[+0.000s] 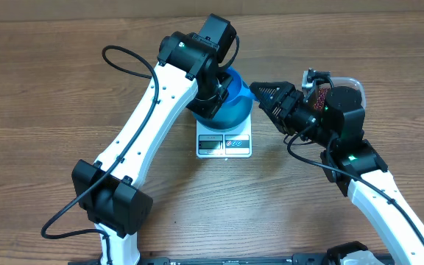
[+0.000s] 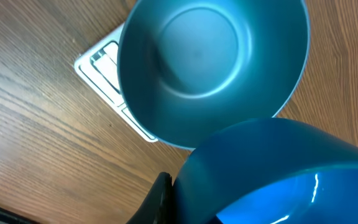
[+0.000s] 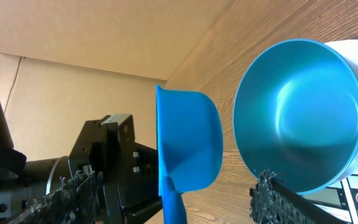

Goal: Scoop item into bowl and weigh 150g on scale
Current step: 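Grasp the scoop with the right gripper and release the left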

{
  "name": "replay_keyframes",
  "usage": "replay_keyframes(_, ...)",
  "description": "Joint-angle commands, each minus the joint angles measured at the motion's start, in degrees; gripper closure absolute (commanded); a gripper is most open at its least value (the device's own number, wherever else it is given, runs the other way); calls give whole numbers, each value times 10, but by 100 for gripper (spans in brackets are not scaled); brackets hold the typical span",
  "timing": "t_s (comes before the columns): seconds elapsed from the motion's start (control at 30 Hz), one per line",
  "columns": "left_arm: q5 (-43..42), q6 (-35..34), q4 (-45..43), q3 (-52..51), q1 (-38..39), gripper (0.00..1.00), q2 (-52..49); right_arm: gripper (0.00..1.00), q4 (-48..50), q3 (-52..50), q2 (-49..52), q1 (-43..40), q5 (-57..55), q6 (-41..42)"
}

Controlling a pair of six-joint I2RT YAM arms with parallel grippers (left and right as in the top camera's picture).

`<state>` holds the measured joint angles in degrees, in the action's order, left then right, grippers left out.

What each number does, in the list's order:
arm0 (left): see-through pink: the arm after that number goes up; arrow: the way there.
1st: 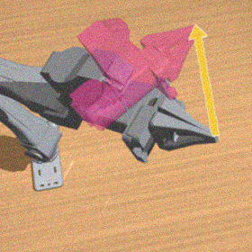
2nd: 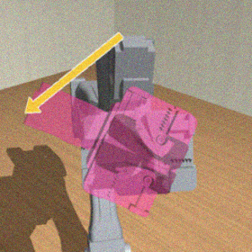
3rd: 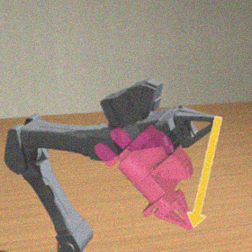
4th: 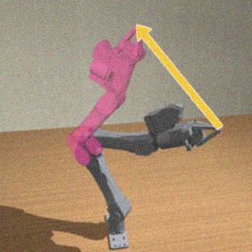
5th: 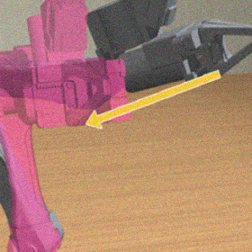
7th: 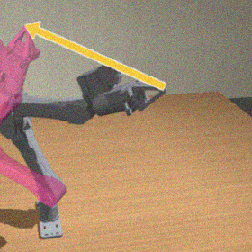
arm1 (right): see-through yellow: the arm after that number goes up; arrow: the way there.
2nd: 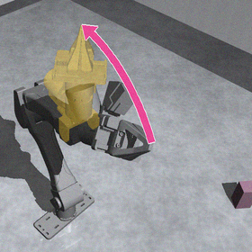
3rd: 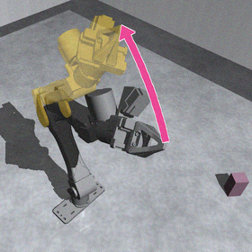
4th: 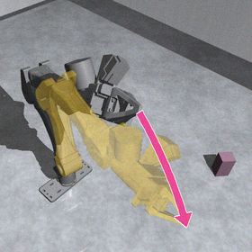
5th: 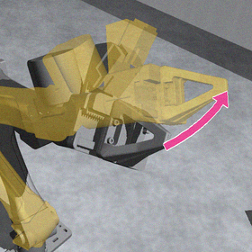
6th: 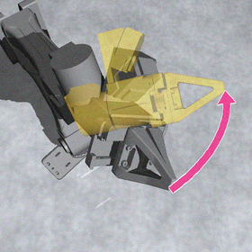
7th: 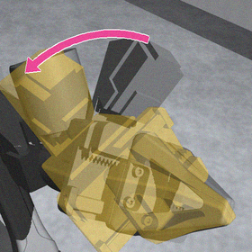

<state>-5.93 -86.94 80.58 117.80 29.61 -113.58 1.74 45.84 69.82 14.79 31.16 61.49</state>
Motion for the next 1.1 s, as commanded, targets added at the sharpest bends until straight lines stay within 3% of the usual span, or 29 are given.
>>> replay_keyframes(0.0,-16,-20,0,13,1,95,0,21,4,10,1,4,-7,2)
replay_keyframes(0.2,-16,-21,0,13,5,95,0,39,4,10,1,4,-7,2)
replay_keyframes(0.63,-16,-31,-1,13,21,93,0,50,4,10,1,4,-12,2)
replay_keyframes(0.83,-16,-31,-3,13,24,93,0,65,4,10,1,4,-16,2)
replay_keyframes(0.87,-16,-31,-3,13,24,93,0,71,4,10,1,4,-16,2)
replay_keyframes(1.07,-16,-33,-3,13,27,92,0,79,4,10,1,4,-16,2)
